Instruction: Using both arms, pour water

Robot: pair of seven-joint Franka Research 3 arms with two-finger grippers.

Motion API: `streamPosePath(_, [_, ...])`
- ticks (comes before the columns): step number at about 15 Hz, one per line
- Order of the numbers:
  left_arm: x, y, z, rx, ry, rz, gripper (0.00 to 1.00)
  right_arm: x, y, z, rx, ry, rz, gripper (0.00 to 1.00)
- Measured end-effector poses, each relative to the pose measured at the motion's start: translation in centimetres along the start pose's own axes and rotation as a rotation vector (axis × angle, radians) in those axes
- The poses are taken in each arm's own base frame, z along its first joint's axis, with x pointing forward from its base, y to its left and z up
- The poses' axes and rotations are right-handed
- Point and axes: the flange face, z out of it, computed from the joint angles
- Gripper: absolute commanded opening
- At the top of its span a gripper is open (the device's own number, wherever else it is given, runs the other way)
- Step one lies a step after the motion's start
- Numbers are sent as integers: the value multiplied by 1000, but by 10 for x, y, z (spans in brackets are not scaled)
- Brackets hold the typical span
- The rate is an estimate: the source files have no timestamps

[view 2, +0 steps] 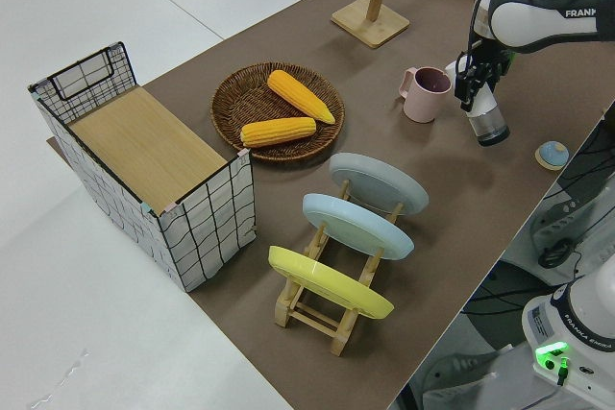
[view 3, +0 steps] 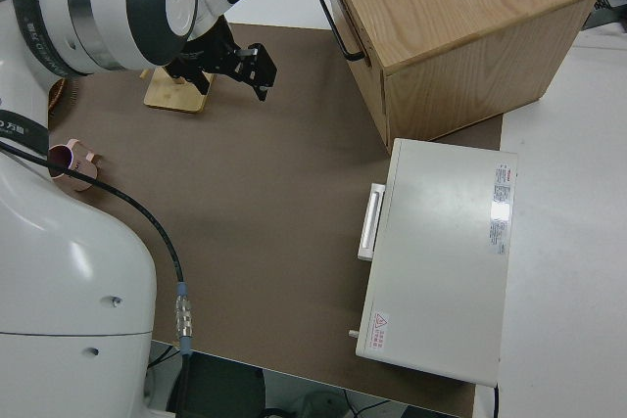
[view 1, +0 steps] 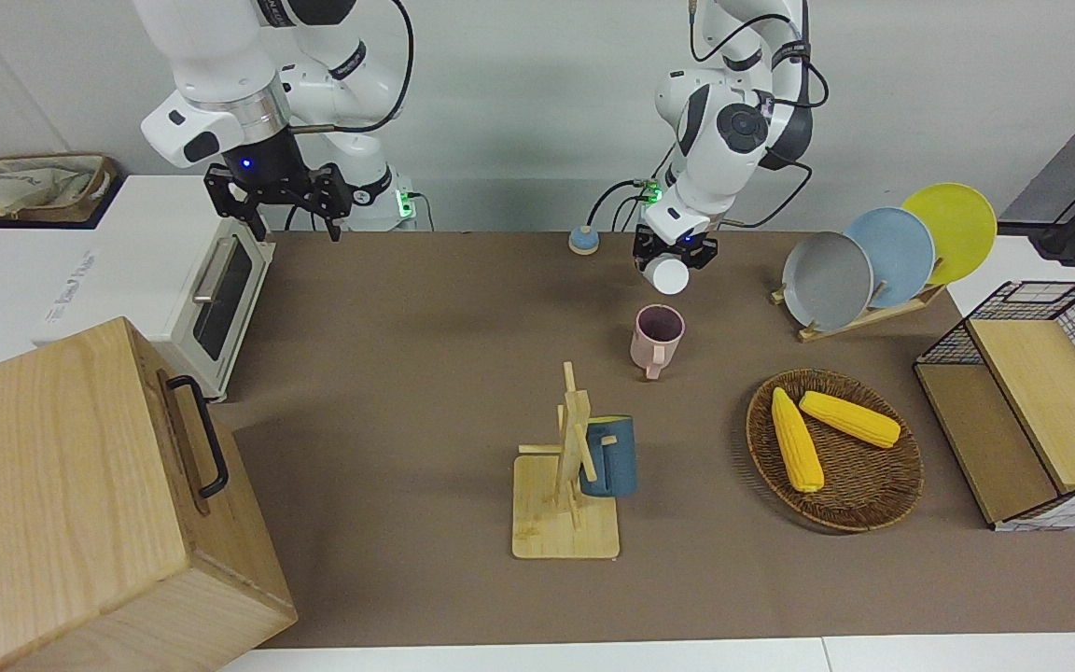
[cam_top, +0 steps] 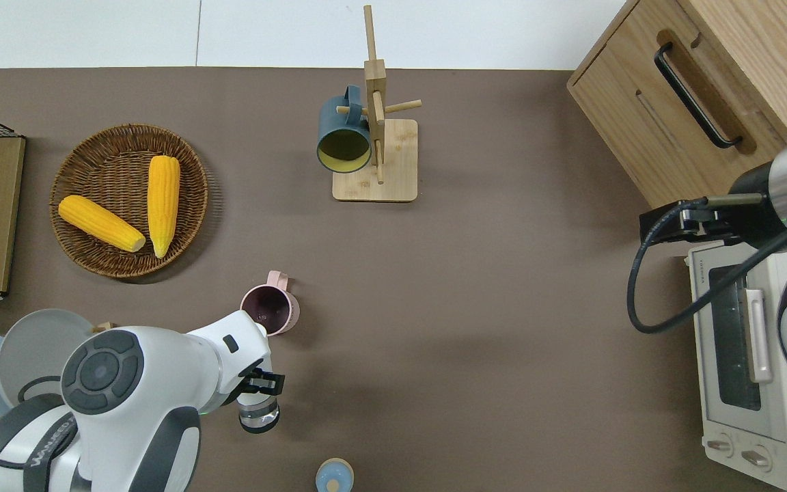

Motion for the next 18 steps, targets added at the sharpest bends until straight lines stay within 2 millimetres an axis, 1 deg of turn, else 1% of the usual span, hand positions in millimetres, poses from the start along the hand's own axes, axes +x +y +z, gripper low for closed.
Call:
streamPosePath(3, [3,0,3,-1,-20,1,123,0,0,0,0,0,0,994])
streamPosePath(10, [4,-2,-3,10,-49,-4,123,0,0,0,0,0,0,994])
streamPosePath(12, [8,-2,-6,14,-73,-14,123,0,0,0,0,0,0,994])
streamPosePath(14, [16,0,-11,12,-93,-20,123,0,0,0,0,0,0,994])
streamPosePath(18, [20,0,-12,12,-102,-35,123,0,0,0,0,0,0,994])
